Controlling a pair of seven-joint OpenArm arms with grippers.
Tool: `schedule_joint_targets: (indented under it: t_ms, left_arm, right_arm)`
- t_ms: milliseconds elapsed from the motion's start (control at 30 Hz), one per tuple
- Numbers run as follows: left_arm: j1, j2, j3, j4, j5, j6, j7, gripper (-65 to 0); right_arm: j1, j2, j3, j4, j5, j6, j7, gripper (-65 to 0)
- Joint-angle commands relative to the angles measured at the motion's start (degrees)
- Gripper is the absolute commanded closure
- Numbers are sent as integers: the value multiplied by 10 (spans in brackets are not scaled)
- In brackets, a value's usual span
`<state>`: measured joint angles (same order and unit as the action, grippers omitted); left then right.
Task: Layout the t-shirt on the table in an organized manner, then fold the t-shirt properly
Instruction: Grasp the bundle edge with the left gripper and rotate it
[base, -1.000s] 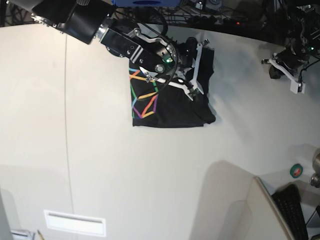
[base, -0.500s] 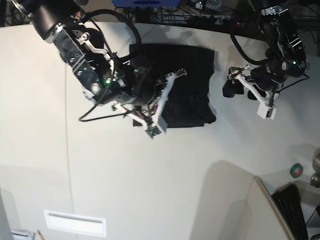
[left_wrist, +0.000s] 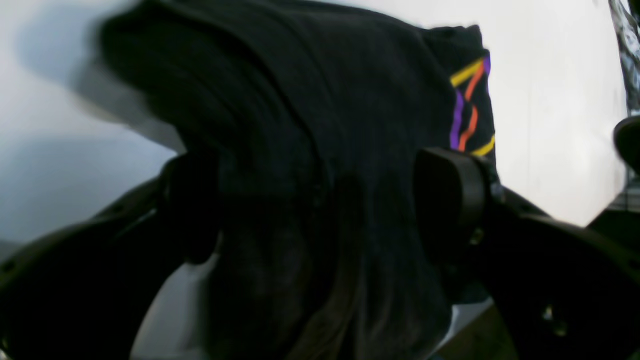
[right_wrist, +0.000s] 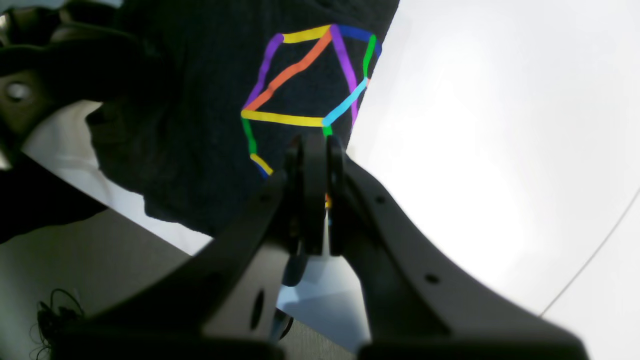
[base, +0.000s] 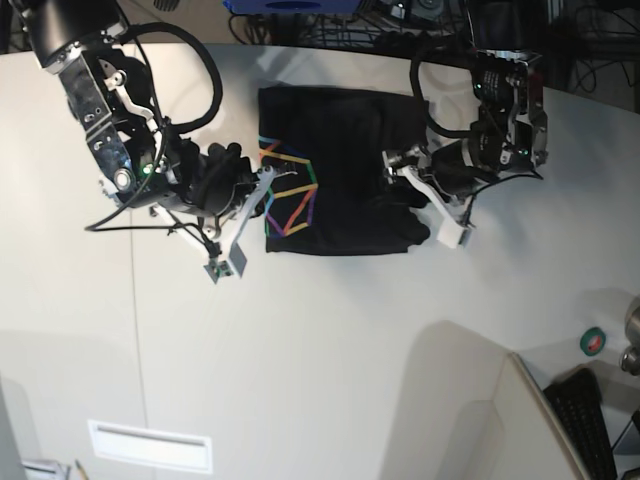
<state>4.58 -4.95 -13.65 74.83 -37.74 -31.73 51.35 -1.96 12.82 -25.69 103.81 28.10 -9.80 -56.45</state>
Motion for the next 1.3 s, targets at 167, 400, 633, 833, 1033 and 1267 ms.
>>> schedule_joint_targets:
  t_ms: [167,400,633,833,1033,1267]
  left_arm:
    - [-30,-18,31,-87,-9,-5,-19,-556]
    - [-45,-40,38,-108,12,-4,-16,-374]
    - [-130,-41,168,-119,177,38,16,0]
    - [-230,-68,471,-116,340,16,-2,0]
    - [-290,-70,698,-116,437,-2,-108,0]
    - [-309,-4,715,-130,434,-3,-119,0]
  right_arm:
    - [-11,1,41,12,3,5,8,0]
    - [-42,17,110,33,3,7,15,0]
    - [-68,37,162,38,3,7,62,0]
    - [-86,36,228,38,3,7,63,0]
    - [-108,34,275,38,3,7,63,0]
    - [-122,36,278,38,3,7,63,0]
